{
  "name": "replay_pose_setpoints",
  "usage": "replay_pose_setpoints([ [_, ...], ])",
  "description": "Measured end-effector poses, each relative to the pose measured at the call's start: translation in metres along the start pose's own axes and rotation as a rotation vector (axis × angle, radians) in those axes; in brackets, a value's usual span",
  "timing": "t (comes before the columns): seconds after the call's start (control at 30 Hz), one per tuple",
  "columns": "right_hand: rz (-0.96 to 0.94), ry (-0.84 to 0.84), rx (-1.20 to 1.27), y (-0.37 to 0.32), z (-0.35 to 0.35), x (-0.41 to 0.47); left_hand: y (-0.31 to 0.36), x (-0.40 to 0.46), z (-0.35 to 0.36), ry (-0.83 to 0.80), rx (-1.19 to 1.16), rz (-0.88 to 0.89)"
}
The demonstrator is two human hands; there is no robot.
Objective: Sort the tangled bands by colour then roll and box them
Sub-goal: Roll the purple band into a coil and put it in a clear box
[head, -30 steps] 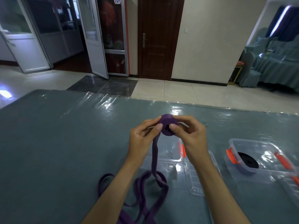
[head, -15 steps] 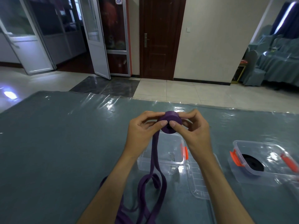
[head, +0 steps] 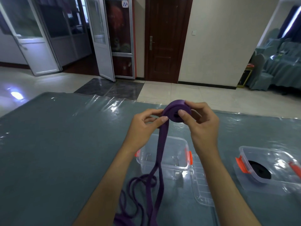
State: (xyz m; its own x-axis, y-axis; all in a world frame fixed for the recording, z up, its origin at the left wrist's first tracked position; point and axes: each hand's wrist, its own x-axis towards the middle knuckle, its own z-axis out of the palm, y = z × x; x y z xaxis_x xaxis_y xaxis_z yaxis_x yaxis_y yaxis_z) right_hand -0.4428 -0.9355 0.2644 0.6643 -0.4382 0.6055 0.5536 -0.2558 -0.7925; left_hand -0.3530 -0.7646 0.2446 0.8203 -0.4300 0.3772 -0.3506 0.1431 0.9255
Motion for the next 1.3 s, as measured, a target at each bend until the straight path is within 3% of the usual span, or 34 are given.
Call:
replay_pose_setpoints([
  [0.23, -0.003, 0.020, 0.003, -0.007, -0.002, 0.005, 0.014, 0.013, -0.003, -0.143, 0.023, -0.007],
  [0.33, 0.045, 0.041, 0.082, -0.009, -0.001, 0.003, 0.012, 0.014, 0.004, -0.117, 0.002, -0.007],
  [0.43, 0.107, 0.039, 0.179, -0.007, 0.000, -0.003, 0.009, 0.012, 0.008, -0.056, -0.136, -0.022],
  [0.57, 0.171, -0.004, 0.258, -0.001, -0.003, -0.009, 0.004, 0.006, 0.008, -0.167, -0.291, -0.096],
  [0.73, 0.276, -0.005, 0.145, 0.000, -0.007, -0.011, -0.003, 0.000, 0.004, -0.122, -0.224, -0.100],
  [1.0, 0.152, 0.009, 0.019, 0.005, 0.001, -0.016, -0.010, -0.007, 0.015, -0.105, -0.132, -0.071],
  [1.2, 0.260, -0.185, -0.017, 0.006, -0.018, -0.013, -0.010, -0.009, 0.012, -0.009, -0.199, -0.017],
  [1.3, 0.224, -0.196, -0.036, 0.006, -0.018, -0.014, -0.012, -0.013, 0.020, 0.104, -0.284, -0.015],
])
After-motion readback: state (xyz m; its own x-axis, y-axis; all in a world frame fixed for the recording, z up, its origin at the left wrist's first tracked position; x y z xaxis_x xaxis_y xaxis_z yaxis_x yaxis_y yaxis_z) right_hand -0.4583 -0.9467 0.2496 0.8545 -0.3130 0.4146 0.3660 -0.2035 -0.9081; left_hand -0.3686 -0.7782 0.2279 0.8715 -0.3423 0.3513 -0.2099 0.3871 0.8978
